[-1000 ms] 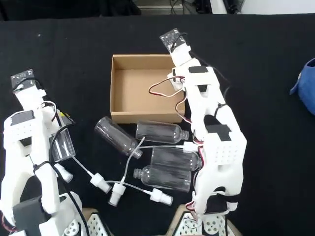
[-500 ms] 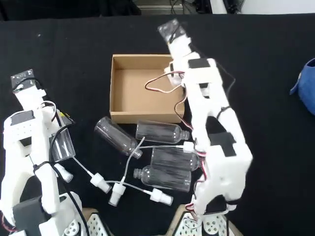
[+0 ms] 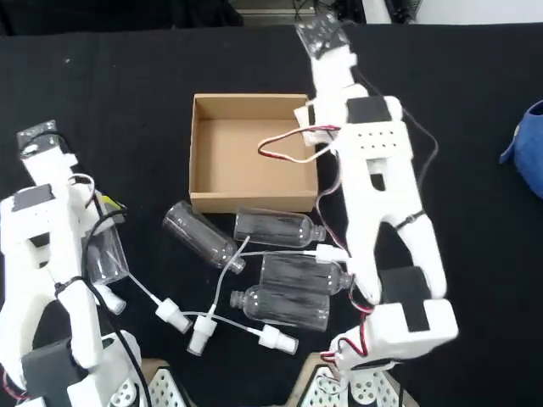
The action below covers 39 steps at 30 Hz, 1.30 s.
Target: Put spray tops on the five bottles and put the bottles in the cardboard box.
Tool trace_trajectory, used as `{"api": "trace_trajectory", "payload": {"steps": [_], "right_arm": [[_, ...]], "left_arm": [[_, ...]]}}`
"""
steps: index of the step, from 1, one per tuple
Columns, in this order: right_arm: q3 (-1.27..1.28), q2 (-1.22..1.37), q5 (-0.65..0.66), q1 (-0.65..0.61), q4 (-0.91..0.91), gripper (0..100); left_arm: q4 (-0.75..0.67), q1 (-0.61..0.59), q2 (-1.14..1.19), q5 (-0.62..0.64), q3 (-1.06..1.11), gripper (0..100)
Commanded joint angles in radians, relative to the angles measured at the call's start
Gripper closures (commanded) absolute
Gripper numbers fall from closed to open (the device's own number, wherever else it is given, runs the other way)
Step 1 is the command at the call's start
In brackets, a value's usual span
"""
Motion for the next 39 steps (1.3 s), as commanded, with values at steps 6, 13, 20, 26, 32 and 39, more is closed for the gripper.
{"api": "trace_trajectory", "payload": {"steps": [6,13,20,26,32,39], "right_arm": [[0.194,-0.300,-0.003,0.008,0.011,82.9],[0.366,-0.496,0.003,-0.072,0.011,82.9],[0.512,-0.639,-0.005,-0.310,0.012,82.9],[0.547,-0.621,-0.041,-0.620,-0.046,82.9],[0.547,-0.456,-0.170,-0.790,-0.232,82.9],[0.547,-0.252,-0.296,-0.902,-0.422,82.9]], "left_arm": [[0.198,-0.125,-0.051,-0.084,-0.237,97],[0.229,-0.200,-0.049,-0.198,-0.283,97],[0.219,-0.329,-0.038,-0.227,-0.378,97],[0.219,-0.479,-0.003,-0.230,-0.460,97],[0.229,-0.604,0.146,-0.301,-0.599,97],[0.230,-0.745,0.290,-0.301,-0.794,97]]}}
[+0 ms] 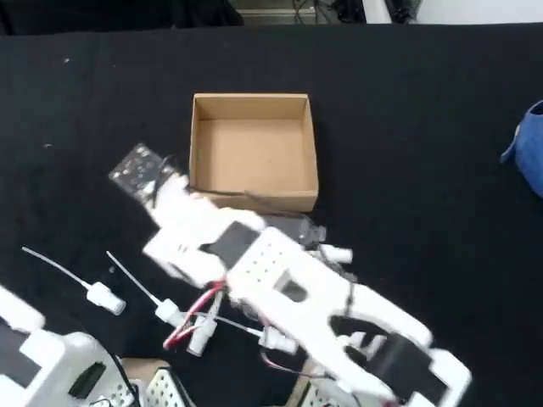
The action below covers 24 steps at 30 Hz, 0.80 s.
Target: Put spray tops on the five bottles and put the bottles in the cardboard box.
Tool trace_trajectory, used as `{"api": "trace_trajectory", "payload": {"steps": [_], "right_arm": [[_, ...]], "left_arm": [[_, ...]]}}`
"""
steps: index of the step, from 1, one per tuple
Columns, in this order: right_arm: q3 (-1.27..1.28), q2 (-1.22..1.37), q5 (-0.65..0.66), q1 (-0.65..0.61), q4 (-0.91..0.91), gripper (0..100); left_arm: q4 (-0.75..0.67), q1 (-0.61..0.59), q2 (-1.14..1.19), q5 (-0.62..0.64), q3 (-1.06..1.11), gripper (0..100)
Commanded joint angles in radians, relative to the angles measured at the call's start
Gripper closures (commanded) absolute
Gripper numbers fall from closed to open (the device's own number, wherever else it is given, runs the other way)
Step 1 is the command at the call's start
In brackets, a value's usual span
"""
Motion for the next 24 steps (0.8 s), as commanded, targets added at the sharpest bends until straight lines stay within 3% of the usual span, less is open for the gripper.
{"api": "trace_trajectory", "payload": {"steps": [1,11,16,24], "right_arm": [[-0.007,0.051,-0.052,-0.091,-0.107,82.9],[-0.048,0.174,-0.124,-0.270,-0.196,82.9],[-0.099,0.239,-0.192,-0.290,-0.195,82.9],[-0.254,0.348,-0.189,-0.288,-0.097,82.9]], "left_arm": [[0.006,-0.088,0.041,-0.012,-0.170,97],[0.006,-0.183,0.098,-0.015,-0.266,97],[0.006,-0.249,0.089,-0.015,-0.266,97],[0.006,-0.297,0.087,-0.048,-0.271,97]]}}
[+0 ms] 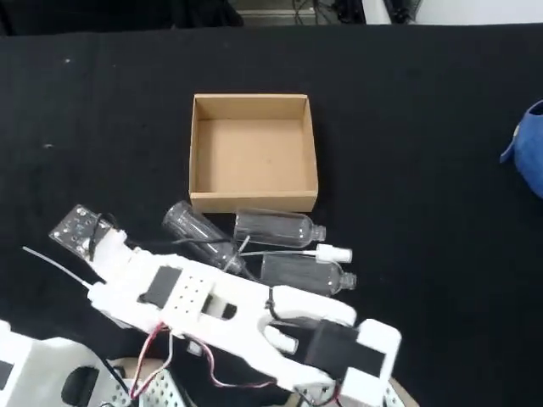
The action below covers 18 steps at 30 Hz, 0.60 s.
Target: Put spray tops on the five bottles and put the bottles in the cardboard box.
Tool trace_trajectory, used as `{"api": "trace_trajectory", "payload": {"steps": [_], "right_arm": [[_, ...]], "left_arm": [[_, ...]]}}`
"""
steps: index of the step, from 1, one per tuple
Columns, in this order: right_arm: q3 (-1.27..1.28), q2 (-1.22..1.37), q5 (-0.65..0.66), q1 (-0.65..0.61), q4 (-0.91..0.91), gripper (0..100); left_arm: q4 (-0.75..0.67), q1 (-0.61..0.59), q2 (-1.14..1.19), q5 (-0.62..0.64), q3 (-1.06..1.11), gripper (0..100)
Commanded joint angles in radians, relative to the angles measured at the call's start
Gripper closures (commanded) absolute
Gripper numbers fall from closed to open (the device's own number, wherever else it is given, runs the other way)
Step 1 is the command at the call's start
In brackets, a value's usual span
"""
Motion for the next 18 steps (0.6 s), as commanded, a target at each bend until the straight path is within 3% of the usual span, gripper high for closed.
{"api": "trace_trajectory", "payload": {"steps": [1,18], "right_arm": [[-0.113,0.018,-0.003,-0.037,0.032,82.9],[-0.142,0.127,-0.009,-0.037,-0.087,82.8]], "left_arm": [[0.006,-0.018,-0.012,-0.054,-0.082,97],[-0.005,-0.107,0.166,-0.064,-0.277,97]]}}
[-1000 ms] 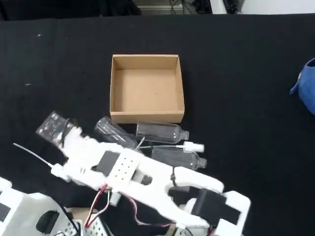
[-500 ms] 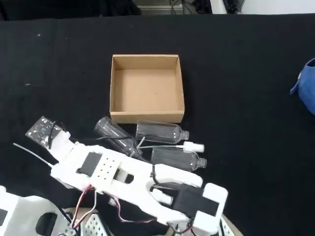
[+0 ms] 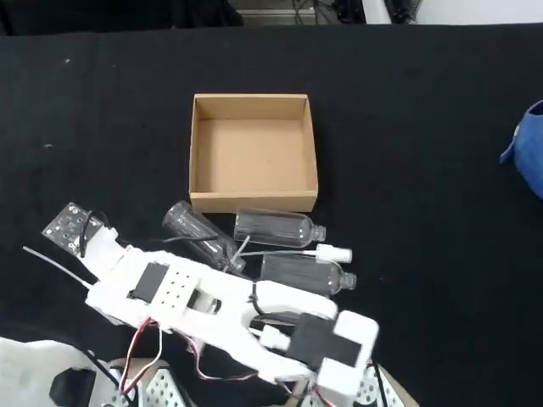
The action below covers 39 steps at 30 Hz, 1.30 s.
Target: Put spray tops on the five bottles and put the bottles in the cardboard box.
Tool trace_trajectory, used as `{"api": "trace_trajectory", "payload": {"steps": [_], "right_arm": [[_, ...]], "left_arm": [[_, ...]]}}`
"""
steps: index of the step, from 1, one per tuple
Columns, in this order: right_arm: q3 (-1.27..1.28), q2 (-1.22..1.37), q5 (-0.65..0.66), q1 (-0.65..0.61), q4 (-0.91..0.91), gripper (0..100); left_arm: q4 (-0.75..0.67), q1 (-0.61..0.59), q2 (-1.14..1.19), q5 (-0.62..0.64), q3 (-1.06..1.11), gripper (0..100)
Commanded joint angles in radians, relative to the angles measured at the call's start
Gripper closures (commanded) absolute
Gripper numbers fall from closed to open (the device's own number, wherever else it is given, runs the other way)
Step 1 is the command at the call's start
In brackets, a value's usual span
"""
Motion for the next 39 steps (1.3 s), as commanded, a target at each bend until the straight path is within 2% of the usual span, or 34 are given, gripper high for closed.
{"api": "trace_trajectory", "payload": {"steps": [1,10,17,29,34,39], "right_arm": [[-0.079,0.012,-0.011,-0.035,-0.071,82.8],[-0.071,0.031,-0.011,-0.029,-0.184,82.8],[-0.082,0.133,-0.012,-0.026,-0.187,82.8],[-0.087,0.073,-0.003,-0.026,-0.173,82.8],[-0.076,-0.041,-0.003,-0.031,-0.051,82.8],[-0.027,-0.028,-0.011,-0.041,-0.044,82.5]], "left_arm": [[-0.005,-0.012,0.028,-0.011,-0.062,97],[-0.006,-0.010,0.057,-0.011,-0.091,97],[-0.002,-0.008,0.057,-0.009,-0.127,97],[0.003,-0.005,0.057,-0.009,-0.117,97],[0.005,-0.005,0.057,-0.009,-0.117,97],[0.005,-0.001,0.057,-0.009,-0.117,97]]}}
